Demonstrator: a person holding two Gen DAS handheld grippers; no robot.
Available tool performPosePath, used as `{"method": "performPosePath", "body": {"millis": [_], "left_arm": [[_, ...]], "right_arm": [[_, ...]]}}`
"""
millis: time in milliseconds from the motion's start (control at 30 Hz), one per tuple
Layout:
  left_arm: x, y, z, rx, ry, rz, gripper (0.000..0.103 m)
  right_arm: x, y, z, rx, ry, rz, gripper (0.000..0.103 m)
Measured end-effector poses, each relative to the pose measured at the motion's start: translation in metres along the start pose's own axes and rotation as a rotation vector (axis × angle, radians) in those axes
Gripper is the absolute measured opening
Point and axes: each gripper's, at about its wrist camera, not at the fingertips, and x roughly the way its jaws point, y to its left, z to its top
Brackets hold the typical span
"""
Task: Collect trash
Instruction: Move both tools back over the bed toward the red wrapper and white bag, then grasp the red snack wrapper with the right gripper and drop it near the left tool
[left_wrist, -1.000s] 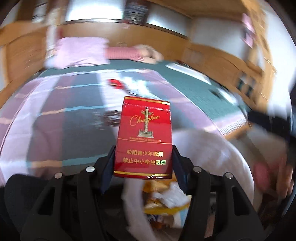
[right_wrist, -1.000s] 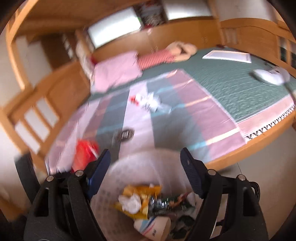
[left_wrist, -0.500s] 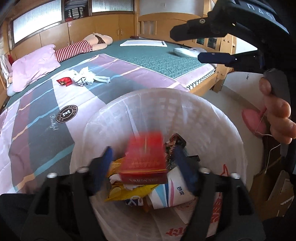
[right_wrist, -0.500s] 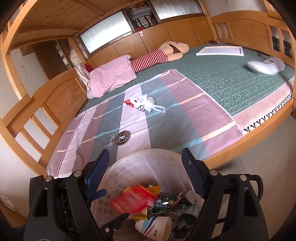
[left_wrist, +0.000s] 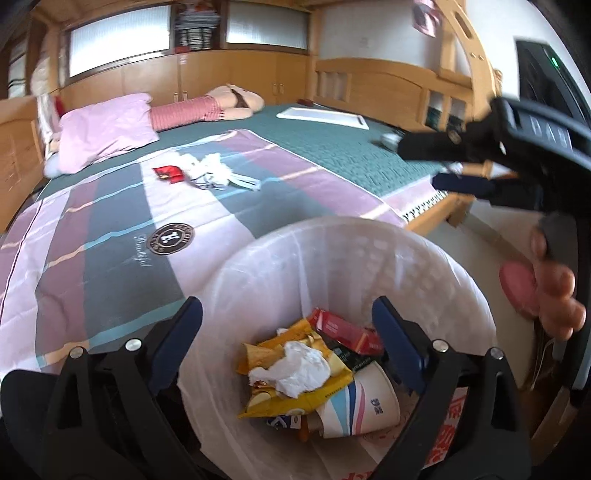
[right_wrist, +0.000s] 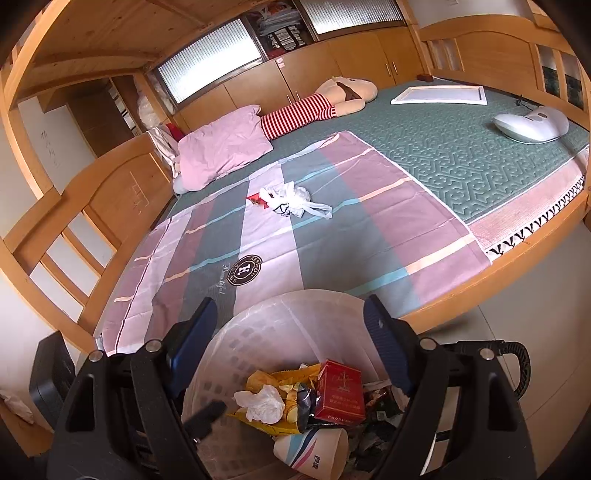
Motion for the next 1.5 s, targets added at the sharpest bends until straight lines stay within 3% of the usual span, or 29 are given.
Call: {"method": "performPosePath", "body": {"millis": [333,533,733,833,933,1000,1033,1133,1300,1400,1500], "left_arm": [[-0.002,0.051,0.004,-0.182,-0.032,0.12,0.095],[0.008,0.114,0.015,-0.367,-0.025,0.196,0.096],[0.042,0.188,0.038,-0.519,0.026,0.299,0.097],[0.06,0.222,0.049,-0.598,0.06,0.329,0.097],[0.069,0.242,0.049,-0.598,0.051,0.351,0.097],[0.074,0.25,0.041,-0.61,0.087,0.398,0.097],[0.077,0.256,0.035,-0.65,0.123,0.405,0.097],[0.076,0.266,0.028,-0.709,0.129,0.413,0.097],[0.087,0.275,0.022,-0.762,0.195,0.402,0.098],[0.093,0.277,0.017,-0.793,0.228,0.382,0.098],[0.096,0.281,0.014,-0.813,0.248,0.371,0.098]], "right_arm": [[0.013,0.008,0.013,-0.019,-0.001,-0.006,0.08],[0.033,0.03,0.045,-0.104,-0.006,-0.012,0.08],[0.087,0.059,0.097,-0.149,0.042,0.019,0.08],[0.131,0.078,0.123,-0.184,0.066,0.026,0.08],[0.188,0.099,0.142,-0.224,0.106,0.018,0.08],[0.228,0.111,0.151,-0.255,0.129,-0.007,0.08],[0.252,0.12,0.156,-0.291,0.142,-0.031,0.08],[0.318,0.14,0.165,-0.383,0.18,-0.114,0.08],[0.444,0.151,0.162,-0.497,0.321,-0.346,0.08],[0.488,0.153,0.16,-0.553,0.346,-0.424,0.08],[0.51,0.156,0.162,-0.564,0.356,-0.441,0.08]]}}
